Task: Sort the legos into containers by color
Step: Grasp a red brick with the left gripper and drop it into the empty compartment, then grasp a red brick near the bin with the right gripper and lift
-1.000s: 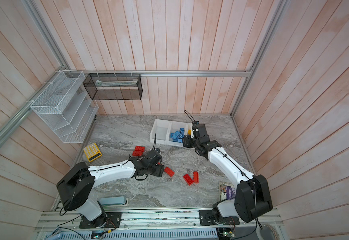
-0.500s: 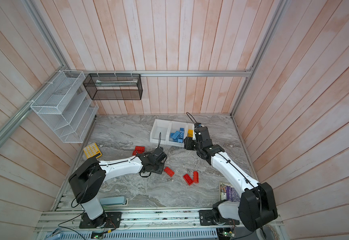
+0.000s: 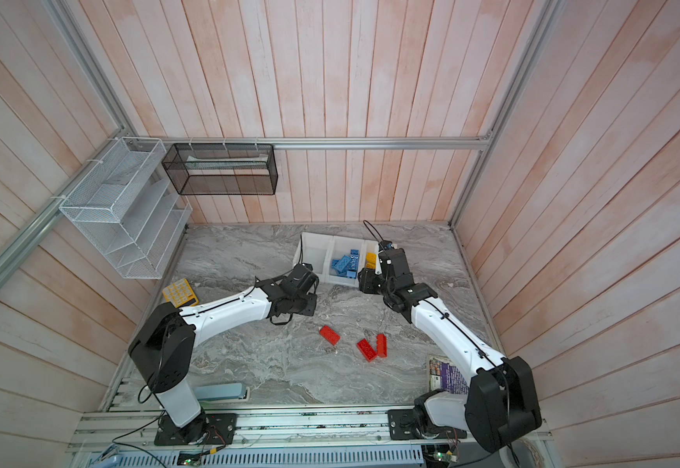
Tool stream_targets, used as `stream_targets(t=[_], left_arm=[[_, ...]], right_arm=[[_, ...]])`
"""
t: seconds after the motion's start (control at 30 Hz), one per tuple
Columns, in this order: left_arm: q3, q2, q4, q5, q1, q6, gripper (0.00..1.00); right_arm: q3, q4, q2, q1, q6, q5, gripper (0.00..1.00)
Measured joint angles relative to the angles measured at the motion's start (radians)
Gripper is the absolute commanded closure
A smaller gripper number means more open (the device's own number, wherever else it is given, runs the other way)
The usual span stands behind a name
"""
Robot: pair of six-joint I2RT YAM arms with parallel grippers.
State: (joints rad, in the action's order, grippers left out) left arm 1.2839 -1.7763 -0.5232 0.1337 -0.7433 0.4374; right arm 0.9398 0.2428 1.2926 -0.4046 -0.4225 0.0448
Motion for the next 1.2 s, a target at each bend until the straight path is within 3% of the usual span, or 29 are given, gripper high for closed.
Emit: stream_targets(t=[0.23, 0.5, 0.67, 0.73, 0.83, 1.0, 1.2], left_arm=[[0.22, -0.089, 0.02, -0.064, 0.11, -0.023, 0.63], [0.478, -0.33, 0.004, -0.132, 0.188, -0.042, 0.61], [0.6, -0.421, -0.032, -0.149, 0.214, -0.059, 0.53], [0.632, -0.431, -0.044, -0.153, 0.219, -0.066, 0.43], [0.652, -0.43, -0.053, -0.152, 0.221, -0.076, 0.33], [0.583, -0.373, -0.044, -0.151, 0.225, -0.071, 0.27], [0.312, -0.091, 0.012, -0.146, 0.233, -0.04, 0.24]], right_arm=[[-0.01, -0.012, 0.0, 0.0, 0.004, 0.01, 0.43], [-0.01, -0.016, 0.0, -0.038, 0.016, 0.011, 0.42], [-0.011, -0.018, 0.0, -0.097, 0.048, 0.008, 0.38], [-0.011, -0.016, 0.0, -0.124, 0.06, 0.008, 0.36], [-0.011, -0.015, -0.001, -0.163, 0.078, 0.008, 0.34], [-0.045, -0.019, -0.034, -0.205, 0.095, 0.021, 0.27], [-0.064, 0.016, -0.011, -0.271, 0.132, 0.047, 0.24]])
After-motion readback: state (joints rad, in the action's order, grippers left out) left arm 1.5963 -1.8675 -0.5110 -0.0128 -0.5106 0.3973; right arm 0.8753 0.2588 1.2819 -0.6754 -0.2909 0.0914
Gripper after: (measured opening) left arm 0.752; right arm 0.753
